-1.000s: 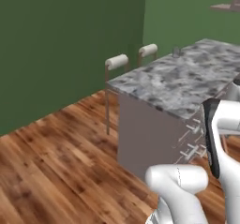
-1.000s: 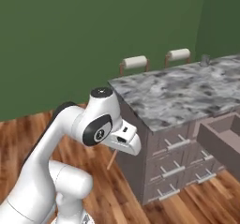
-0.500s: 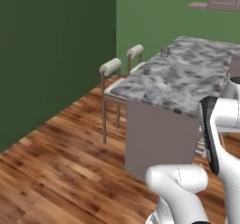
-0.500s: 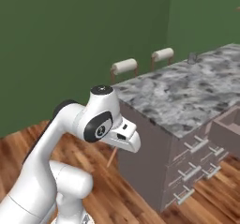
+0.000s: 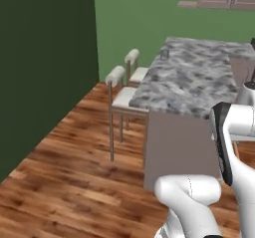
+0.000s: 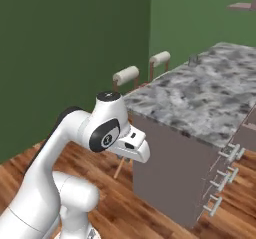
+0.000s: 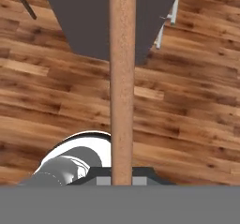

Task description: Take a straw from the drawer in front and place it inside the glass cup on the dining counter.

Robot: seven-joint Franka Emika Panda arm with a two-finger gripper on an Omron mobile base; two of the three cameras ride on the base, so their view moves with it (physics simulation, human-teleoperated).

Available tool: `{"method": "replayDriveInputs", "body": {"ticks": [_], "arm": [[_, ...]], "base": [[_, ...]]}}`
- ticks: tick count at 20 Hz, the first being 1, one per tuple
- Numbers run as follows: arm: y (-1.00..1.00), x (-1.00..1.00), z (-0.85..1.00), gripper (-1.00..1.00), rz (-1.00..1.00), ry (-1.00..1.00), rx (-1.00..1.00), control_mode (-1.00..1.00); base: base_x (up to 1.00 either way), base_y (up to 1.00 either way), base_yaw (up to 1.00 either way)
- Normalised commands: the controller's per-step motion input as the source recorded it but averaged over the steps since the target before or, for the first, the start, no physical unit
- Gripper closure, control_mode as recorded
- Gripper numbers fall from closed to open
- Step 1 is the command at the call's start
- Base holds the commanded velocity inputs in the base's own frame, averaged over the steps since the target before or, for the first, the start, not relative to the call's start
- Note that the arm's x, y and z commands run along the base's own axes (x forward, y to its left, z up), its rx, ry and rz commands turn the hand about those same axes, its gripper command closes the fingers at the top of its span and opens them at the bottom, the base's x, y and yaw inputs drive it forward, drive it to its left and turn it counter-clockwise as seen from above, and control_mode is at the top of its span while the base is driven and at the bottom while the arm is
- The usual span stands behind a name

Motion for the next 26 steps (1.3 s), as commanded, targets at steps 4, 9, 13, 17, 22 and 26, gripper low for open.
{"method": "replayDriveInputs", "body": {"ticks": [4, 9, 13, 17, 22, 26], "arm": [[0.0, 0.0, 0.0, 1.0, 0.0, 0.0, 0.0, 1.0], [0.0, 0.0, 0.0, 1.0, 0.0, 0.0, 0.0, 1.0], [0.0, 0.0, 0.0, 1.0, 0.0, 0.0, 0.0, 1.0], [0.0, 0.0, 0.0, 1.0, 0.0, 0.0, 0.0, 1.0], [0.0, 0.0, 0.0, 1.0, 0.0, 0.0, 0.0, 1.0], [0.0, 0.0, 0.0, 1.0, 0.0, 0.0, 0.0, 1.0]], "base": [[0.13, 1.0, -0.45], [0.1, 1.0, -0.49], [0.14, 1.0, -0.51], [0.1, 1.0, -0.47], [0.06, 1.0, -0.47], [0.1, 1.0, -0.48]]}}
